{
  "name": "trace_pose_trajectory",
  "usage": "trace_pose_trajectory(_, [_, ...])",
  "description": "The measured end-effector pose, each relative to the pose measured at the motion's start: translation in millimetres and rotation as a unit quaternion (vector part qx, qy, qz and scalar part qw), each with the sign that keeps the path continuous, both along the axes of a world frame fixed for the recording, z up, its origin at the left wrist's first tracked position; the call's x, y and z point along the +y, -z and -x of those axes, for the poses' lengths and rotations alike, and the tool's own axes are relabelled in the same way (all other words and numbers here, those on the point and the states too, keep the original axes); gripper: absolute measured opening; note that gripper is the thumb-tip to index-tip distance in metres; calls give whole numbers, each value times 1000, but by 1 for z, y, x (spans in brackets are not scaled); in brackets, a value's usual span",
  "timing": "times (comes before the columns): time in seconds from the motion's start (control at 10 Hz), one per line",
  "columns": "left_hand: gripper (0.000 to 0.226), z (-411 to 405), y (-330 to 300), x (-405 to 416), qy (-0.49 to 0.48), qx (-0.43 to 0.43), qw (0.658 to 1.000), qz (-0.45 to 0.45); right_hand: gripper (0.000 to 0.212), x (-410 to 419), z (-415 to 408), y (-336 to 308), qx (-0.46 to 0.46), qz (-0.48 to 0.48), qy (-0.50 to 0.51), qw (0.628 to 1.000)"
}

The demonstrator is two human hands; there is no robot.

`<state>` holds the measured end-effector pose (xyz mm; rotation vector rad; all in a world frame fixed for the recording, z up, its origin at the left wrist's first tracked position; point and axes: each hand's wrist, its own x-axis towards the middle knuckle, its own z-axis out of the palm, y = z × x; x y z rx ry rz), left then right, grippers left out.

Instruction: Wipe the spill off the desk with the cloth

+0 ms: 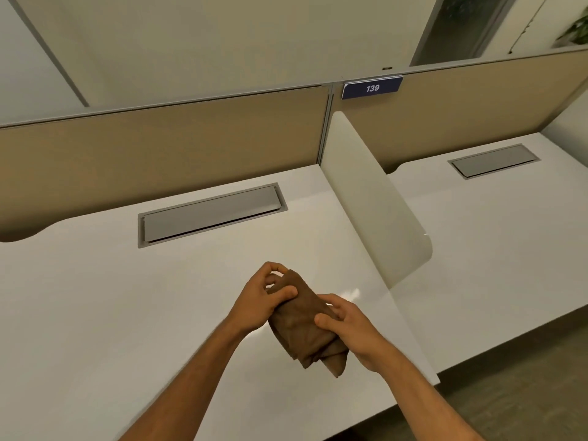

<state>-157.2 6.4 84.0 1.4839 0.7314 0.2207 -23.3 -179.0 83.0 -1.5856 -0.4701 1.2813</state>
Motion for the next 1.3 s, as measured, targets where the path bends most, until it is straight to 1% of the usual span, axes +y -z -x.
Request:
trace_pose_trajectory(0.1, [45,-19,15,-3,-11,19,998,58,29,-3,-26,9,48,-4,34,998])
trace_pose_trajectory(0.2, [48,-48,44,-17,-9,91,984,150,28,-13,-61,28,89,9,66,994])
trace_pose_trajectory(0.3, [47,-69,63,-34,-8,141,963,228,29,-20,-85,40,106,16,86,991])
trace_pose_trajectory(0.4, [50,-104,75,-54,-10,130,935,328,32,-24,-116,53,115,17,94,989])
trace_pose_trajectory(0.5, [48,-129,77,-60,-41,103,936,335,33,-24,-134,58,114,14,87,990])
trace_pose_trajectory(0.6, [44,-160,76,-62,-112,72,944,301,35,-20,-155,64,88,15,79,993])
trace_pose_trajectory(0.7, [46,-175,78,-60,-155,70,950,262,36,-13,-167,68,50,24,80,995])
trace_pose_trajectory(0.8, [53,-195,83,-48,-188,73,957,210,46,8,-181,75,-3,49,101,994])
trace_pose_trajectory(0.9, [57,-207,86,-36,-191,74,961,187,50,26,-187,81,-26,52,118,991])
trace_pose_trajectory(1.0, [63,-224,93,-14,-188,80,967,151,53,53,-198,89,-69,38,155,985])
trace_pose_trajectory(1.1, [69,-236,97,1,-176,86,973,121,54,71,-209,96,-95,27,167,981])
trace_pose_trajectory(1.2, [82,-244,112,14,-132,112,981,82,54,82,-219,116,-135,47,162,976])
trace_pose_trajectory(1.3, [89,-240,118,8,-87,158,981,70,52,79,-217,131,-151,91,142,974])
